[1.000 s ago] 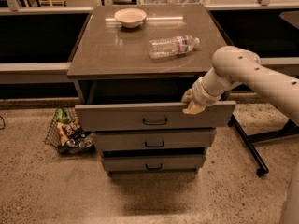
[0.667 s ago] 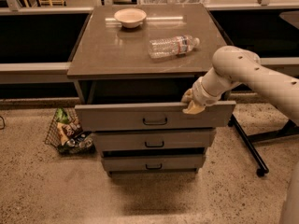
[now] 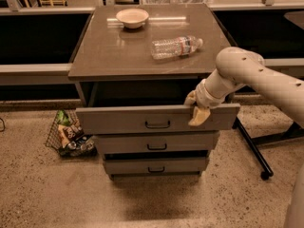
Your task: Open top drawer
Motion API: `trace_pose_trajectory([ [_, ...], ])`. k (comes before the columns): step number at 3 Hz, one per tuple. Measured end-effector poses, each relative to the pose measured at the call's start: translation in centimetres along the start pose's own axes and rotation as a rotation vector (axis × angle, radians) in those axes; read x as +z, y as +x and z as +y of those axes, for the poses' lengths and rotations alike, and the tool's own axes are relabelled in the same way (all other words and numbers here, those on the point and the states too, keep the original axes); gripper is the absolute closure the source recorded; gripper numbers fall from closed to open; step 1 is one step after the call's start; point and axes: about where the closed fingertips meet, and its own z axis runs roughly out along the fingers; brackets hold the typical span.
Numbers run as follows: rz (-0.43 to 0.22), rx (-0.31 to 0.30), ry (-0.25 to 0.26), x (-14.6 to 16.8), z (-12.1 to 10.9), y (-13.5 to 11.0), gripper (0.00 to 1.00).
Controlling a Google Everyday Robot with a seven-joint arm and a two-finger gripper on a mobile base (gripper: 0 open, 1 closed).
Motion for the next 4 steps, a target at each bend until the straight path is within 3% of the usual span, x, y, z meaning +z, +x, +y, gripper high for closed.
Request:
trace_pose_trajectory([
  [1,0.005,-0.022,-0.02,0.2,0.6,-0.1,0.0],
  [2,0.051,-0.032,-0.095,0.7,2.5,0.0,0.0],
  [3,0.123,-0.021,-0.204,1.2,5.1,0.3,0.0],
  [4,0.156,0.002,-0.272,0.9,7.1,0.7,0.18],
])
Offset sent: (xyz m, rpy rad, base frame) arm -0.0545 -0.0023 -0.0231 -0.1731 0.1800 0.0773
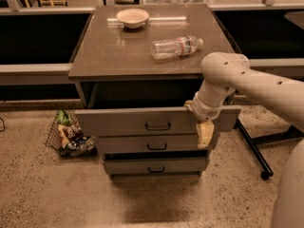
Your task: Open top drawer
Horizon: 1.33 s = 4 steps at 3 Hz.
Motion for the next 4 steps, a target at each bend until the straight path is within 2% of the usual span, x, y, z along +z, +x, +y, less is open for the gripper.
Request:
trace_pose_trajectory([
  [1,0.016,0.011,-0.005,-0.76,0.98,-0.06,0.41],
  [2,0.016,0.011,-0.005,-0.84,0.86,-0.06,0.64],
  [3,0.021,0.016,0.01,-1.54,1.83,-0.21,0.88],
  [4,0.021,0.016,0.01,-1.53,1.83,-0.21,0.82],
])
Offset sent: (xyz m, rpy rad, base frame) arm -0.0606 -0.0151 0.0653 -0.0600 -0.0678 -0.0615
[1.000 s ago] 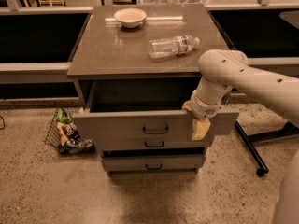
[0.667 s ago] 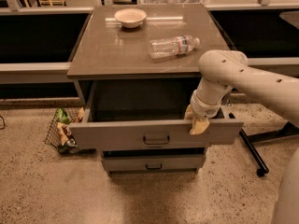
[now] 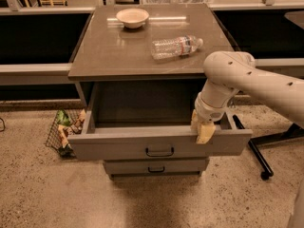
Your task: Open top drawer
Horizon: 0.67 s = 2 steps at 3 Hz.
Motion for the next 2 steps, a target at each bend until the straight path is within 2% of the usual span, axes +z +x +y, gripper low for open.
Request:
trace_pose_trajectory([
  [2,-0.006,-0.01,0.0,-0.46,0.0,-0.01,0.35],
])
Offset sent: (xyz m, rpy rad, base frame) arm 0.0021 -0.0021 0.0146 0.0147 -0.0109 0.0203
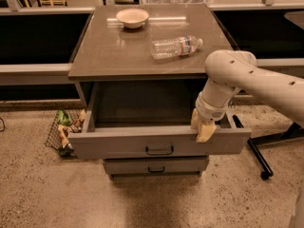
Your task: Open top drawer
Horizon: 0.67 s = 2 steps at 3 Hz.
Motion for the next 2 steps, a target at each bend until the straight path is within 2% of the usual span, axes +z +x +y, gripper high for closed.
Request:
trace_pose_trajectory([
  [1,-0.003,-0.034,0.06,-3.9,0.4,-0.3,0.12],
  [2,0.005,-0.07,0.158,-9.3,1.1,-0.8,0.0],
])
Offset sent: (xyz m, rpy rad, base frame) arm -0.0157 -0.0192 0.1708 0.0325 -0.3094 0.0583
